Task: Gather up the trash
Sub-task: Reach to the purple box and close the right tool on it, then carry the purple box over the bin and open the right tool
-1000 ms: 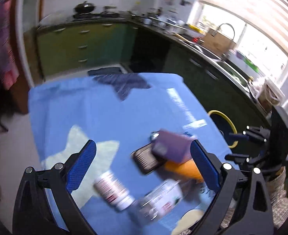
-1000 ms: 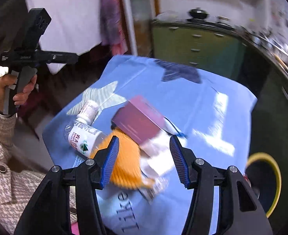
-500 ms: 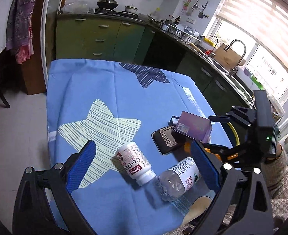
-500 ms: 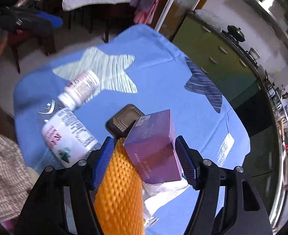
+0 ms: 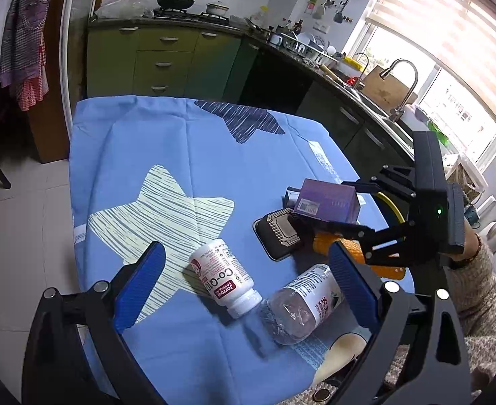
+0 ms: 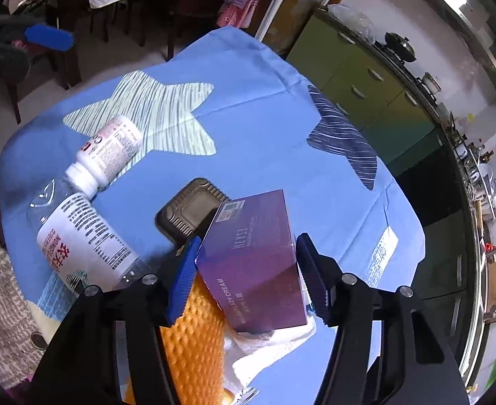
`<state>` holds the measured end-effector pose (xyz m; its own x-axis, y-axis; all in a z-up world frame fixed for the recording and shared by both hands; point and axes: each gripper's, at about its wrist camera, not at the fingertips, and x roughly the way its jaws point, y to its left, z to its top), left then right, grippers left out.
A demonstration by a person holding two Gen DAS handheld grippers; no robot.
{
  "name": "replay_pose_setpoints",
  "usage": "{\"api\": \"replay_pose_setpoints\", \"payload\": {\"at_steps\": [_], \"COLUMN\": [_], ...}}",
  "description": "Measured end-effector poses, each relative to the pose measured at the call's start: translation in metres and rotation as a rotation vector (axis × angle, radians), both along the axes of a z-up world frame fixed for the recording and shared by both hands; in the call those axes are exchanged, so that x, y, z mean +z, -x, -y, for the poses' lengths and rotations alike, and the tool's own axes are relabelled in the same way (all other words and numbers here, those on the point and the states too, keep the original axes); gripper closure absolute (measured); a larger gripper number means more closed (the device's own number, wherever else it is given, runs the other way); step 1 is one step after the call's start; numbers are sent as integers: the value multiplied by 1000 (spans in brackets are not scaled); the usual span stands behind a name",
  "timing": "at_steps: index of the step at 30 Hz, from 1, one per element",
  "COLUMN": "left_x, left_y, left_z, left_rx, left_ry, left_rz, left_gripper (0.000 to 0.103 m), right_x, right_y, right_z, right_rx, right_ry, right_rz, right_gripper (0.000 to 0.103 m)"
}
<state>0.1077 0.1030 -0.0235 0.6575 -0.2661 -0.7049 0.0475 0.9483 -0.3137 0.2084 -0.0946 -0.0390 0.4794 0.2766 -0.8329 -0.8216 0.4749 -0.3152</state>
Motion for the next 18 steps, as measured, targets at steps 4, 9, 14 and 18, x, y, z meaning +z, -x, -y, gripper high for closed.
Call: {"api": "replay_pose_setpoints", "payload": {"at_steps": [4,9,14,18], "left_x": [0,0,3,7], "left_y": [-1,-3,-4,-4], "left_z": [-1,0,6,16], "left_rx": [4,5,-13,-41], "left_ry": [1,-2,-16,-38], "left_rz": [-3,-7,-2,6], "left_gripper": [11,11,11,11], "right_x": [13,38,70,94], "right_y": [-5,-14,-21,-25], "right_z": [9,26,60,102], "right_rx": [-26,-58,-110,-178], "right_ry": [-73,-214,-383,-502], "right_rz": [-21,-94,-162,-177], "right_gripper": [47,47,47,47]}}
